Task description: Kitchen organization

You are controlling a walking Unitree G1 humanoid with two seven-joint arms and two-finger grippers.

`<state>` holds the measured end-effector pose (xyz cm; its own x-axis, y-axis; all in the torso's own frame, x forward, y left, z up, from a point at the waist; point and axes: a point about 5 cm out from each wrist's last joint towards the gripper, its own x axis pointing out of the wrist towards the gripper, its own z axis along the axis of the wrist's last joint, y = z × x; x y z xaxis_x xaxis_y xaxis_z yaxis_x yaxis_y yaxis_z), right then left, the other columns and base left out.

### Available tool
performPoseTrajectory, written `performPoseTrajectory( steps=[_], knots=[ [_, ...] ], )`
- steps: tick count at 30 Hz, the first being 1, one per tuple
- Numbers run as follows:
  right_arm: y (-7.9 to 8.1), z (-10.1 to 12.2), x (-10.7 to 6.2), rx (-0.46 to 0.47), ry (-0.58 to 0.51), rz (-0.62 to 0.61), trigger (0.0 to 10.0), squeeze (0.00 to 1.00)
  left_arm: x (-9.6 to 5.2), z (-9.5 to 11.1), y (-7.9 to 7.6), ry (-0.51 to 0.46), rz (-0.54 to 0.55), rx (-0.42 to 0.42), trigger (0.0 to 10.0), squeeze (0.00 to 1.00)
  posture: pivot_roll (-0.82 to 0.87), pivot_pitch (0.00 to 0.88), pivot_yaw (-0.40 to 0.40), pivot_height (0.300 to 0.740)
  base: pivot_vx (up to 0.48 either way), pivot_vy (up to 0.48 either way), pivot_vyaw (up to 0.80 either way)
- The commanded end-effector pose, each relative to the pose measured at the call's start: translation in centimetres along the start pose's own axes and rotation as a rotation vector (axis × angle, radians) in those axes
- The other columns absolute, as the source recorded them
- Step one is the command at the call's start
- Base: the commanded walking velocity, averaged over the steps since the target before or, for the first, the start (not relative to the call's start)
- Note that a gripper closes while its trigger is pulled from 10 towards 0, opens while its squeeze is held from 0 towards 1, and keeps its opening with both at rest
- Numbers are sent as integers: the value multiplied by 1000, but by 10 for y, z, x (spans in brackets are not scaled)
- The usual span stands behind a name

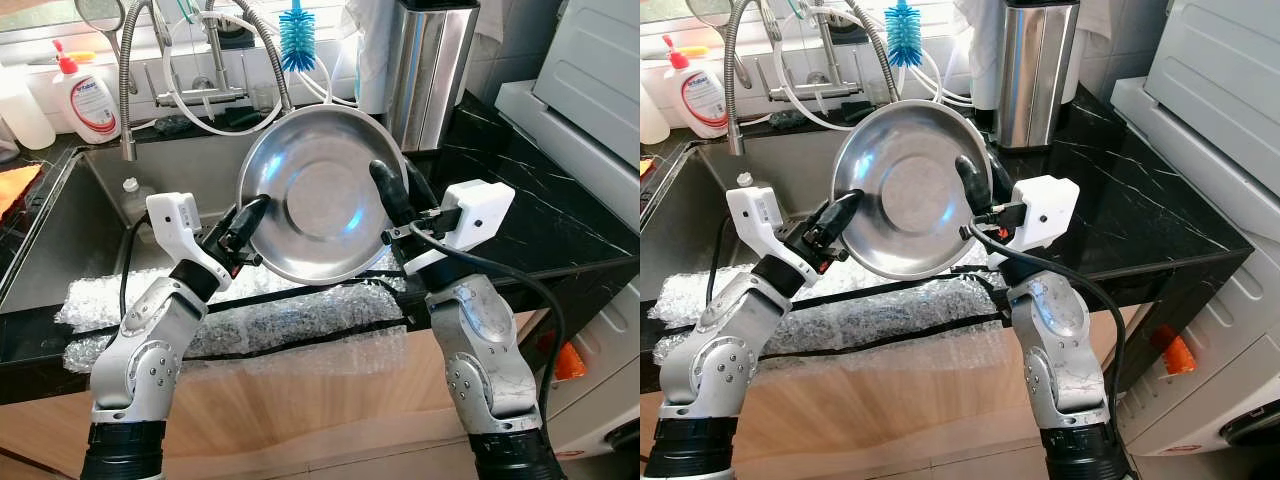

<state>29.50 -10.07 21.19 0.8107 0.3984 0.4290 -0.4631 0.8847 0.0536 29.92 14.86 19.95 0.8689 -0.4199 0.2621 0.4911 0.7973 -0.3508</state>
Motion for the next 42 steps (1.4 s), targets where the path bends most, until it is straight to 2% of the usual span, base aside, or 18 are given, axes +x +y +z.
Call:
performPoseTrajectory(
  steps=[1, 4, 5, 6, 7, 17, 23, 24, 26, 27, 28, 29, 30, 33, 35, 37, 39, 42],
  knots=[
    [6, 8, 3, -3, -29, 29, 10000, 0, 3, 3, -3, 2, -25, 22, 0, 0, -80, 8, 58, 740, 0, 0, 0],
    [6, 7, 3, 1, -26, 31, 10000, 0, 3, 4, -3, -2, -24, 23, 0, 0, -79, 7, 58, 740, 0, 0, 0],
    [6, 7, 3, 3, -23, 31, 10000, 553, 3, 5, -3, -7, -23, 22, 0, 0, -79, 7, 58, 740, 0, 0, 0],
    [6, 7, 3, 4, -22, 30, 10000, 925, 3, 5, -3, -9, -22, 21, 0, 0, -79, 7, 58, 740, 0, 0, 0],
    [6, 7, 3, 6, -21, 29, 10000, 1000, 4, 6, -3, -11, -22, 20, 0, 0, -79, 7, 58, 740, 0, 0, 0],
    [6, 5, 3, 8, -14, 30, 10000, 1000, 5, 17, 3, -87, 34, -16, 0, 0, -80, 5, 58, 740, 0, 0, 0],
    [6, 5, 3, 5, -12, 33, 10000, 1000, 7, 47, 24, -281, 212, -71, 0, 0, -83, 3, 58, 740, 0, 0, 0],
    [7, 5, 3, 4, -11, 39, 10000, 0, 7, 57, 28, -339, 272, -54, 0, 0, -83, 3, 58, 740, 0, 0, 0],
    [7, 6, 3, 3, -11, 41, 10000, 0, 5, 68, 33, -407, 346, -34, 0, 0, -82, 2, 57, 740, 0, 0, 0],
    [7, 6, 3, 0, -11, 41, 10000, 0, 2, 76, 37, -447, 408, 5, 1176, 0, -84, 3, 59, 740, 0, 0, 0],
    [7, 6, 3, -1, -11, 40, 10000, 0, 2, 78, 38, -455, 429, 25, 1176, 0, -84, 3, 59, 740, 0, 0, 0],
    [6, 6, 3, -8, -12, 29, 10000, 0, 0, 79, 41, -447, 481, 128, 10000, 0, -80, 0, 55, 740, 0, 0, 0],
    [4, 6, 3, -18, -13, 11, 10000, 0, -1, 77, 45, -425, 515, 209, 10000, 0, -80, 0, 57, 740, 0, 0, 0],
    [-1, 6, 1, -47, -13, -28, 10000, 0, -4, 71, 49, -377, 528, 307, 10000, 0, -84, 1, 56, 740, 0, 0, 0],
    [-7, 7, -1, -114, -17, -71, 10000, 0, -6, 65, 53, -326, 549, 395, 10000, 0, -84, 1, 56, 740, 0, 0, 0],
    [-23, 10, -9, -151, -27, -197, 10000, 0, -11, 57, 58, -284, 565, 479, 10000, 0, -87, 5, 54, 740, 0, 0, 0],
    [-25, 10, -11, -151, -30, -217, 10000, 0, -12, 56, 58, -279, 566, 490, 10000, 0, -87, 5, 54, 740, 0, 0, 0],
    [-33, 8, -25, -223, 0, -245, 10000, 0, -14, 50, 61, -242, 563, 561, 10000, 0, -86, 7, 54, 740, 0, 0, 0]
  ],
)
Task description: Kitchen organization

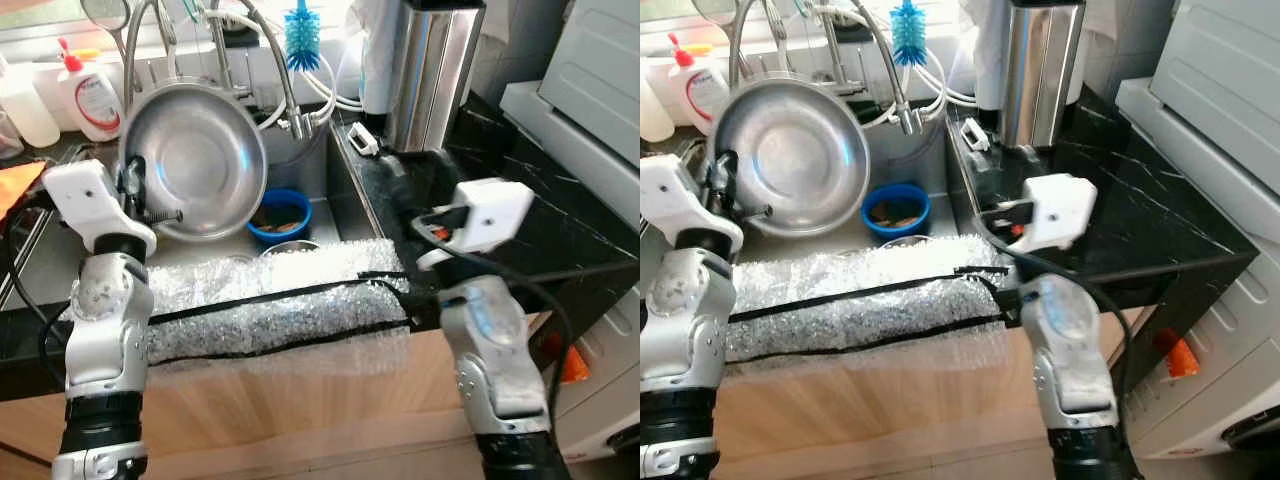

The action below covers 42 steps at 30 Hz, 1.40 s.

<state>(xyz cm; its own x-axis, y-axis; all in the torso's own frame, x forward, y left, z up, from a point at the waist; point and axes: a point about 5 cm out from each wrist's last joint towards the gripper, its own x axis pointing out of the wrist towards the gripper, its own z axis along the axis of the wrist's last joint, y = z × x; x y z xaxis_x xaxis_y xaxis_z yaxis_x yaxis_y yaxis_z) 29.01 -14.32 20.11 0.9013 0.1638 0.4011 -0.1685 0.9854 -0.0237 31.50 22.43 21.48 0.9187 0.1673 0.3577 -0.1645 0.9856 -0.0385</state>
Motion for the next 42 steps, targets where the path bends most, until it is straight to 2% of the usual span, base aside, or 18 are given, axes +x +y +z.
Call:
performPoseTrajectory(
  steps=[1, 9, 12, 19, 27, 32, 42],
  knots=[
    [1, 4, -6, -27, -15, 3, 10000, 0, 0, 1, 2, -29, -5, 66, 10000, 0, -86, 7, 54, 740, 0, 0, 0],
    [-1, -4, -21, -44, 40, -15, 10000, 0, 1, -13, 3, 23, 3, 129, 10000, 0, -99, 16, 51, 740, 0, 0, 0],
    [-1, -5, -23, -44, 46, -25, 10000, 0, 5, -25, -1, 71, -4, 154, 10000, 0, -100, 19, 51, 740, 0, 0, 0],
    [3, -6, -23, -36, 48, -22, 10000, 0, 11, -32, -10, 113, -32, 149, 10000, 0, -108, 20, 56, 740, 0, 0, 0],
    [5, -7, -23, -26, 55, -23, 10000, 0, 11, -45, -10, 172, -55, 196, 10000, 0, -108, 27, 52, 740, 0, 0, 0],
    [9, -5, -21, -17, 48, -13, 10000, 0, 5, -55, -6, 232, -66, 220, 10000, 0, -109, 55, 53, 740, 0, 0, 0],
    [14, -6, -22, -3, 59, -13, 10000, 0, -4, -70, -10, 318, -133, 242, 10000, 0, -107, 67, 64, 740, 0, 0, 0]
  ],
)
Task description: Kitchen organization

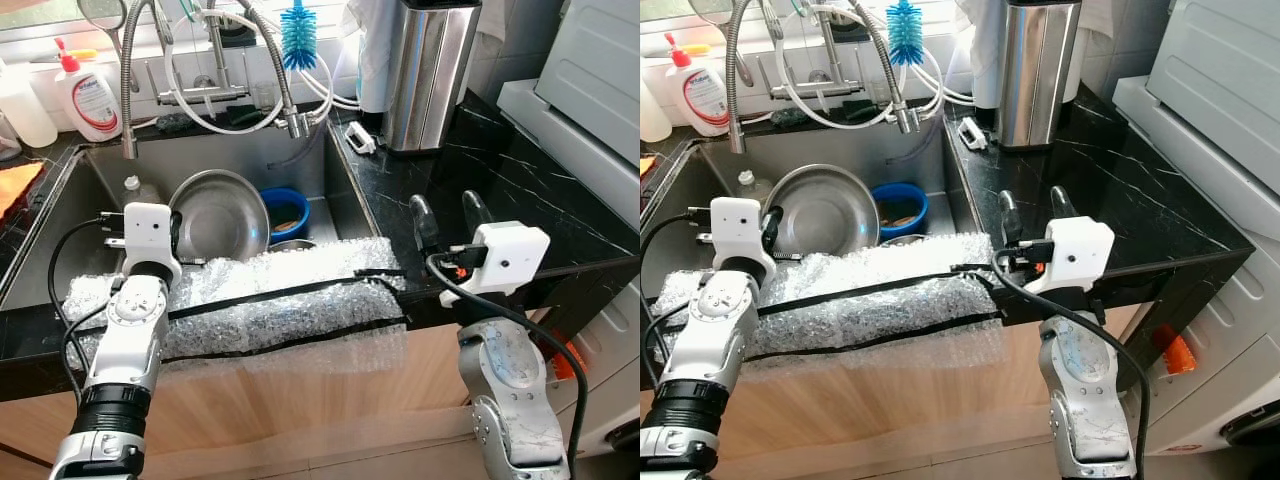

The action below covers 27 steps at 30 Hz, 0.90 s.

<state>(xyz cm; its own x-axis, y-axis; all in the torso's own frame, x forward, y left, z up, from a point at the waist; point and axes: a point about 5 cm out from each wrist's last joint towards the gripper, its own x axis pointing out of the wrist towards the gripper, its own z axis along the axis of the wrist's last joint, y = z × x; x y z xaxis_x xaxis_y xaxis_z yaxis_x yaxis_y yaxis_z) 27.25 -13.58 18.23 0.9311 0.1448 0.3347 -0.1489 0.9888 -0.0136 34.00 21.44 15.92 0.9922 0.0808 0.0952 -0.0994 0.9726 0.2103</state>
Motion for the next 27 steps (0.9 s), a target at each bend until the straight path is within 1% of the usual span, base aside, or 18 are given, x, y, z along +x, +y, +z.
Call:
performPoseTrajectory(
  steps=[1, 2, 3, 4, 5, 18, 19, 20, 21, 24, 25, 27],
  knots=[
    [3, 4, 0, -5, -11, 8, 10000, 0, -3, -11, -1, 57, -21, 9, 10000, 0, -106, 68, 66, 740, 0, 0, 0],
    [4, 4, 1, -5, -11, 8, 10000, 0, -3, -11, -2, 58, -22, 9, 10000, 0, -106, 69, 66, 740, 0, 0, 0],
    [4, 4, 1, -4, -9, 7, 10000, 0, -2, -11, -3, 60, -28, 9, 10000, 392, -106, 69, 66, 740, 0, 0, 0],
    [4, 4, 1, -4, -8, 7, 10000, 0, -2, -11, -3, 61, -32, 10, 10000, 980, -107, 69, 68, 740, 0, 0, 0],
    [4, 3, 1, -3, -7, 7, 10000, 0, -2, -11, -4, 63, -37, 10, 10000, 1000, -106, 69, 68, 740, 0, 0, 0],
    [7, 2, 3, 5, -3, 14, 10000, 0, -3, -10, -8, 49, -61, 8, 10000, 1000, -105, 60, 70, 740, 0, 0, 0],
    [7, 2, 3, 6, -3, 15, 10000, 0, -4, -8, -9, 38, -62, 1, 10000, 941, -105, 60, 70, 740, 0, 0, 0],
    [7, 2, 3, 7, -3, 15, 10000, 0, -4, -6, -9, 31, -63, -3, 10000, 941, -103, 58, 71, 740, 0, 0, 0],
    [8, 2, 4, 10, -3, 15, 10000, 0, -4, -6, -9, 28, -66, -5, 10000, 0, -104, 57, 71, 740, 0, 0, 0],
    [9, 2, 5, 13, -2, 19, 10000, 0, -4, -4, -8, 24, -72, -75, 10000, 0, -104, 52, 72, 740, 0, 0, 0],
    [9, 2, 5, 13, -2, 20, 10000, 0, -4, -3, -8, 24, -71, -75, 10000, 0, -105, 51, 72, 740, 0, 0, 0],
    [9, 2, 5, 14, -2, 22, 10000, 0, -3, -1, -6, 24, -70, -112, 10000, 0, -105, 51, 72, 740, 0, 0, 0]
  ],
)
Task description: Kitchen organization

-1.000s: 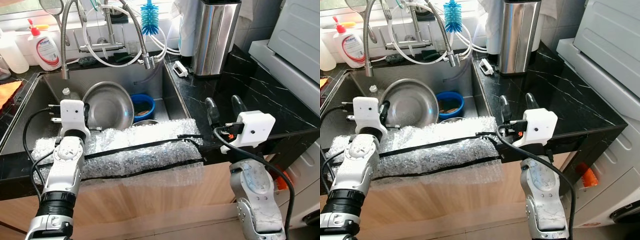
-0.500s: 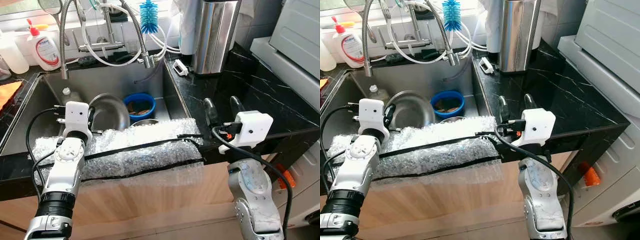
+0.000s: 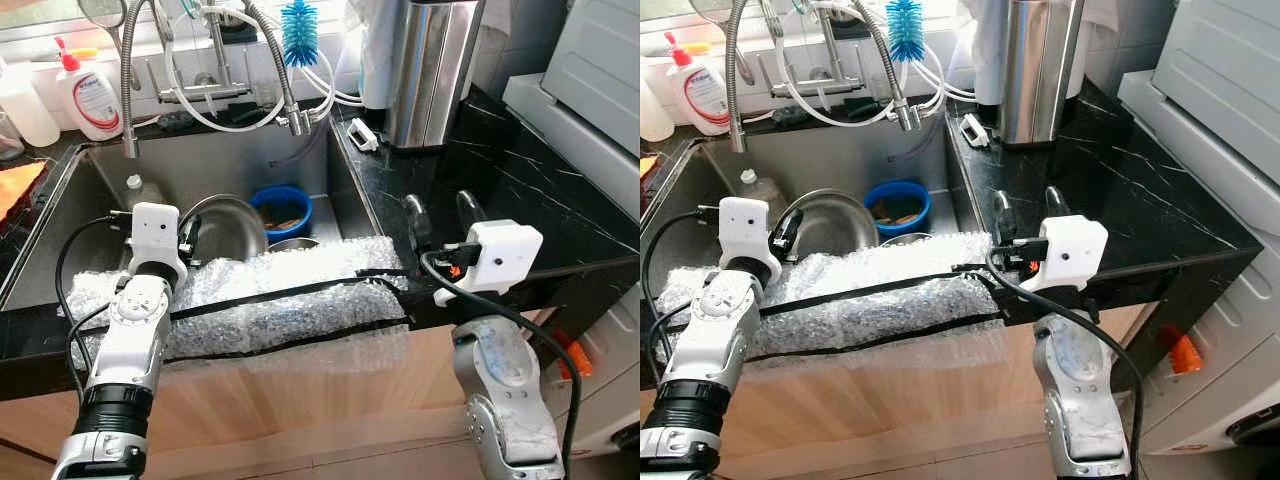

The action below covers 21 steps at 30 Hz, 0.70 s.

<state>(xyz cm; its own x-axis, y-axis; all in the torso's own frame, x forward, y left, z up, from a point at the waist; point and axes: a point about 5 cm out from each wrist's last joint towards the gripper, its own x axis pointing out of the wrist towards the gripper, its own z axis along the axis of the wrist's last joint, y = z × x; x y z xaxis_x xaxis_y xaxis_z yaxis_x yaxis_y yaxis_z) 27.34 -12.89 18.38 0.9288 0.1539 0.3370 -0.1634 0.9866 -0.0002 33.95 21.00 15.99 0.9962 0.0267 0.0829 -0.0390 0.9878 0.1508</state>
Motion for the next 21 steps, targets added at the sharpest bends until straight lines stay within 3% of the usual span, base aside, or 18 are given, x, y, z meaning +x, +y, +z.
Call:
performPoseTrajectory(
  steps=[1, 2, 3, 4, 8, 15, 16, 17, 21],
  knots=[
    [3, 1, 3, -2, 1, 14, 10000, 0, -2, -1, -1, 18, -18, -62, 10000, 0, -105, 51, 72, 740, 0, 0, 0],
    [3, 1, 3, -2, 1, 15, 10000, 0, -1, 0, -1, 12, -22, -68, 10000, 220, -105, 51, 72, 740, 0, 0, 0],
    [3, 1, 3, -1, 1, 16, 10000, 0, -1, 1, -1, 7, -25, -69, 10000, 220, -105, 51, 72, 740, 0, 0, 0],
    [4, 1, 4, 0, 2, 18, 10000, 0, 0, 3, 0, 3, -30, -70, 10000, 1000, -100, 44, 74, 740, 0, 0, 0],
    [5, 0, 4, 3, 5, 22, 10000, 0, 1, 4, -1, 12, -65, -55, 10000, 1000, -99, 45, 77, 740, 0, 0, 0],
    [6, -1, 5, 2, 15, 28, 10000, 0, 6, 2, -13, 72, -223, 54, 10000, 1000, -94, 55, 78, 740, 0, 0, 0],
    [6, -2, 5, 2, 16, 28, 10000, 0, 6, 1, -13, 81, -241, 72, 10000, 322, -94, 55, 78, 740, 0, 0, 0],
    [6, -2, 5, 2, 18, 28, 10000, 0, 6, -1, -15, 103, -275, 98, 10000, 0, -93, 57, 81, 740, 0, 0, 0],
    [6, -2, 5, 0, 20, 27, 10000, 0, 7, 0, -14, 103, -295, 109, 10000, 0, -93, 59, 83, 740, 0, 0, 0]
  ],
)
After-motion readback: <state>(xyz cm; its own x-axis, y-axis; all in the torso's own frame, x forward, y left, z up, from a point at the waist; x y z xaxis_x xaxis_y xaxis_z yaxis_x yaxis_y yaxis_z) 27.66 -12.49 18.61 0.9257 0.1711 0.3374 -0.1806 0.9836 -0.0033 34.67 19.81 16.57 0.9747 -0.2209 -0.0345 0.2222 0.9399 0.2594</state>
